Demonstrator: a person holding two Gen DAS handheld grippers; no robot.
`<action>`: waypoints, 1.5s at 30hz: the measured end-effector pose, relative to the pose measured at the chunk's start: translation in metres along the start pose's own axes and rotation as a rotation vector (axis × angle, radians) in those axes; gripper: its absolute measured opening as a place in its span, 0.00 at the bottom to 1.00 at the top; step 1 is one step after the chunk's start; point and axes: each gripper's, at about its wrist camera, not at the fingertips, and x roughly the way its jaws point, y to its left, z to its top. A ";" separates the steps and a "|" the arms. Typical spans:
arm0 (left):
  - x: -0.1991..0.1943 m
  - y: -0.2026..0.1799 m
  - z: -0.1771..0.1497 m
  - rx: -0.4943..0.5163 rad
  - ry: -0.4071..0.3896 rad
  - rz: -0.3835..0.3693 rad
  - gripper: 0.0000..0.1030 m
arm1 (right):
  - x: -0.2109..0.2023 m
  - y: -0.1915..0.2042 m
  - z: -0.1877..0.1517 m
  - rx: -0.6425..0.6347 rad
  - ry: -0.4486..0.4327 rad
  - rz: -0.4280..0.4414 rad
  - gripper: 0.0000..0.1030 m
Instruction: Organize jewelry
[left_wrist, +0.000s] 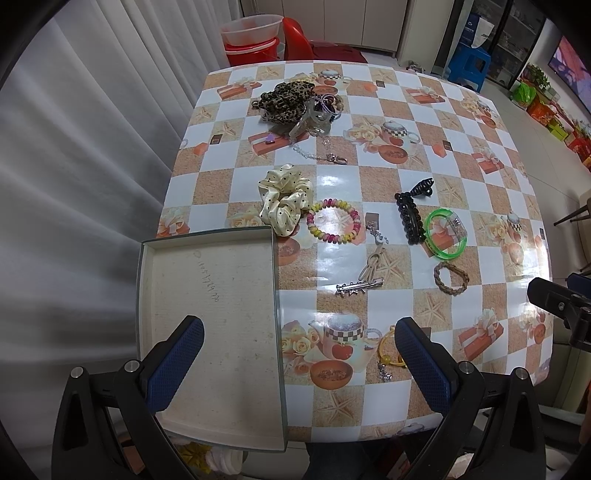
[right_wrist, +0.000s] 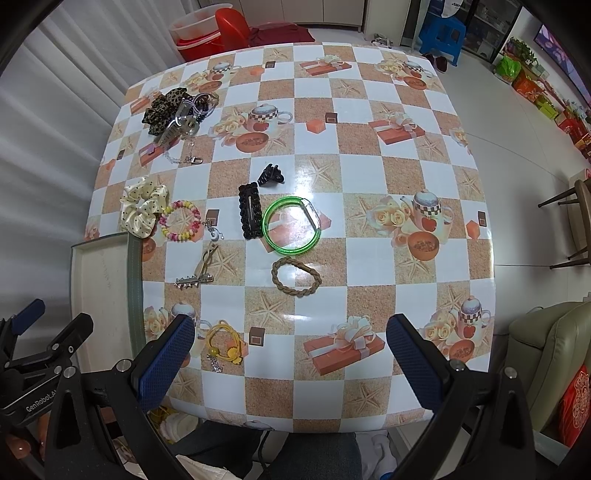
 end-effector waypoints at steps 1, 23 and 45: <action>0.000 0.000 0.000 0.000 -0.001 0.000 1.00 | 0.000 0.000 0.000 0.000 0.000 0.000 1.00; 0.005 0.008 0.002 -0.009 0.004 0.000 1.00 | 0.001 0.000 -0.001 -0.003 -0.001 0.002 1.00; 0.010 0.006 0.000 -0.016 0.017 0.020 1.00 | 0.005 -0.004 0.001 -0.001 0.004 0.002 1.00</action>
